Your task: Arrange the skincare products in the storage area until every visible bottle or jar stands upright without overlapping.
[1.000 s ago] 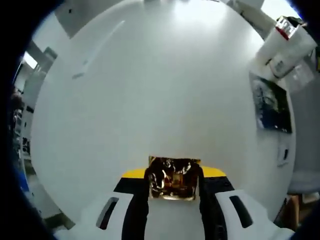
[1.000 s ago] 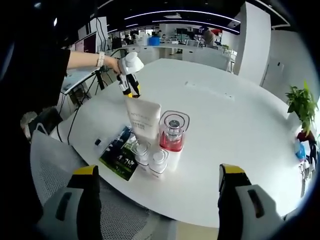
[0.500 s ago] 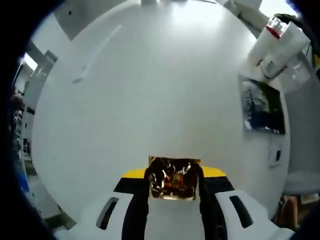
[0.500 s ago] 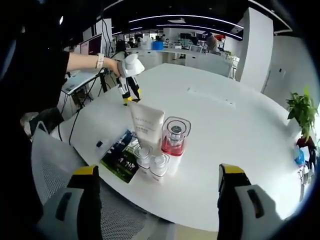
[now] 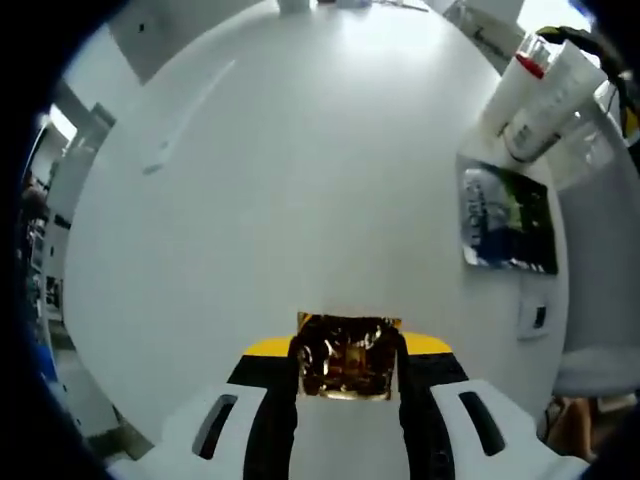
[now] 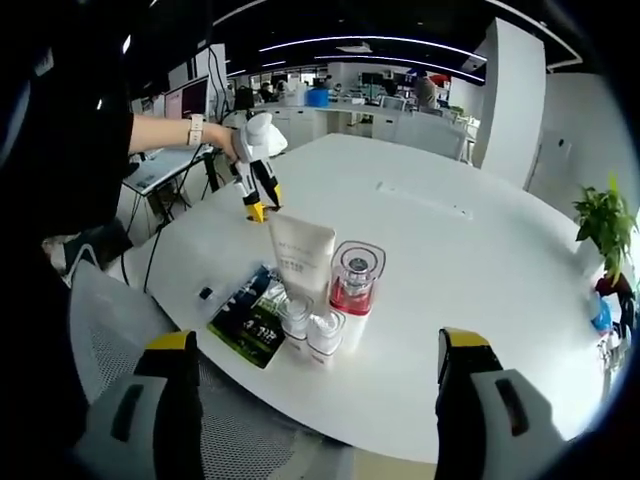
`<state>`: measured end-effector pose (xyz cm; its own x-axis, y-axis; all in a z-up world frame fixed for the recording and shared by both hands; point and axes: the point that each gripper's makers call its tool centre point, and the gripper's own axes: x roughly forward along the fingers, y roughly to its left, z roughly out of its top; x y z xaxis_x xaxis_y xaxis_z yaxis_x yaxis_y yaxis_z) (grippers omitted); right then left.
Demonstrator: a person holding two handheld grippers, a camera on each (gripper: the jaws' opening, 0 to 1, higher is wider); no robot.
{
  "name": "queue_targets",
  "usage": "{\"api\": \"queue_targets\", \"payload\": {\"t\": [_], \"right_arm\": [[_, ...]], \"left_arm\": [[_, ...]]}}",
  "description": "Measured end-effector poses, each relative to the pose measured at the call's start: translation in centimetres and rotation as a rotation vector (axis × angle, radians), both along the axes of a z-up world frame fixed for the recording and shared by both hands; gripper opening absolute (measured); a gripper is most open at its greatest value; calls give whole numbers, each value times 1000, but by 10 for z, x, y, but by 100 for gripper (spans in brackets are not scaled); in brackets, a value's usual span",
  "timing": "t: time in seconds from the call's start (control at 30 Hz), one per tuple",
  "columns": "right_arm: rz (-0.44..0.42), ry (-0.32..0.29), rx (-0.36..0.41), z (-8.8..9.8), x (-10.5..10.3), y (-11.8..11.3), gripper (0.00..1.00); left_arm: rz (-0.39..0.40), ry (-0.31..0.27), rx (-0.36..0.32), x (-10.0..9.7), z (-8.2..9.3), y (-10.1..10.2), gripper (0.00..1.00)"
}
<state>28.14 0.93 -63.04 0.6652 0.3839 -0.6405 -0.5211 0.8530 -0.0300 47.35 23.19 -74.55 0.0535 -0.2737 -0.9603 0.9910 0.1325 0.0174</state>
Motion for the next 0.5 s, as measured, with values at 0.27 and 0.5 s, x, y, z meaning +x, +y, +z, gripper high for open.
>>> {"api": "queue_targets", "payload": {"t": [0.27,0.5], "right_arm": [[3,-17,-6,5,-2,-1,99],[3,-25,-6,6,-5,-1,99]], "left_arm": [[-19,1,7,5,-1,-2,36],[-19,-3,-8,2,-1,-5,36]]}}
